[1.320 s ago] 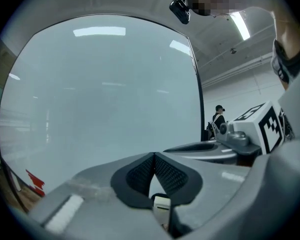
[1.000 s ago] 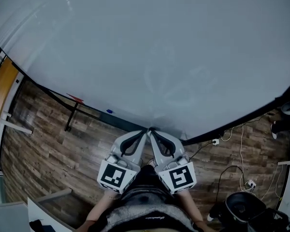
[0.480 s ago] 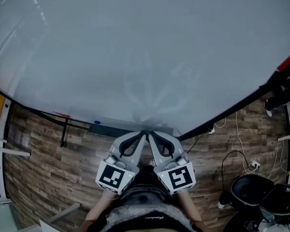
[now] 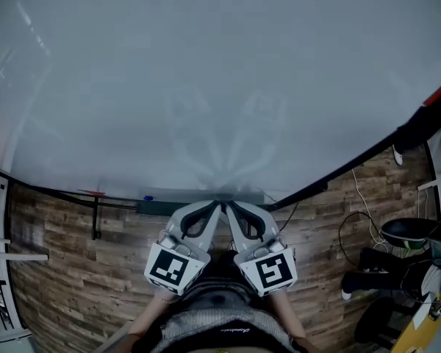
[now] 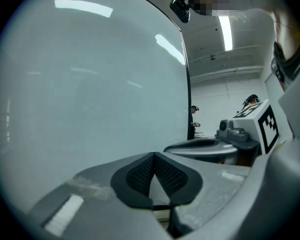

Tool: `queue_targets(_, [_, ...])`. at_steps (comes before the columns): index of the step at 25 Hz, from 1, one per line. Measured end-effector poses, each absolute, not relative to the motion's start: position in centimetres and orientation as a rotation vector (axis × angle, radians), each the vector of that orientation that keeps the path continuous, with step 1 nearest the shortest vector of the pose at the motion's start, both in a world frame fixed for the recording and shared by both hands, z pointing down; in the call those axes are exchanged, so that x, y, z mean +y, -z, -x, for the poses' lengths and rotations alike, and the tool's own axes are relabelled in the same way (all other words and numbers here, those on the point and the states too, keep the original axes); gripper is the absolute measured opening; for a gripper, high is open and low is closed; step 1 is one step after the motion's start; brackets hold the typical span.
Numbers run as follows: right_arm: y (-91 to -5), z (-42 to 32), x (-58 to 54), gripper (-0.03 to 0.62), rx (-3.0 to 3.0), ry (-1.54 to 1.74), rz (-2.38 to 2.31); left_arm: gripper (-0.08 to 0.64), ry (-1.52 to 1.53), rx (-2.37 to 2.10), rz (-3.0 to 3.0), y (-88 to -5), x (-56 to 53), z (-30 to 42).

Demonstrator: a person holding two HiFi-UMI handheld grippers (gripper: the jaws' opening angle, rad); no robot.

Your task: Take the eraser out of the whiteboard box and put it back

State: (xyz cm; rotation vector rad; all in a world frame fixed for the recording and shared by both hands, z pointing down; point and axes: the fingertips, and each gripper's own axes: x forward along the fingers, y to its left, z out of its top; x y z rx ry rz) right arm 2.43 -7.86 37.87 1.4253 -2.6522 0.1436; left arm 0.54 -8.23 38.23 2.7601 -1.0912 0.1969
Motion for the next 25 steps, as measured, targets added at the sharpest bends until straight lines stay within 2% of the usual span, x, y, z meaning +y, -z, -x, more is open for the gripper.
queue_targets(25, [-40.9,-1.6,-8.8,0.002,-2.561,-0.218,-1.443,0.002,-0.194,-1.007,-2.751,-39.2,-8.5,0.4])
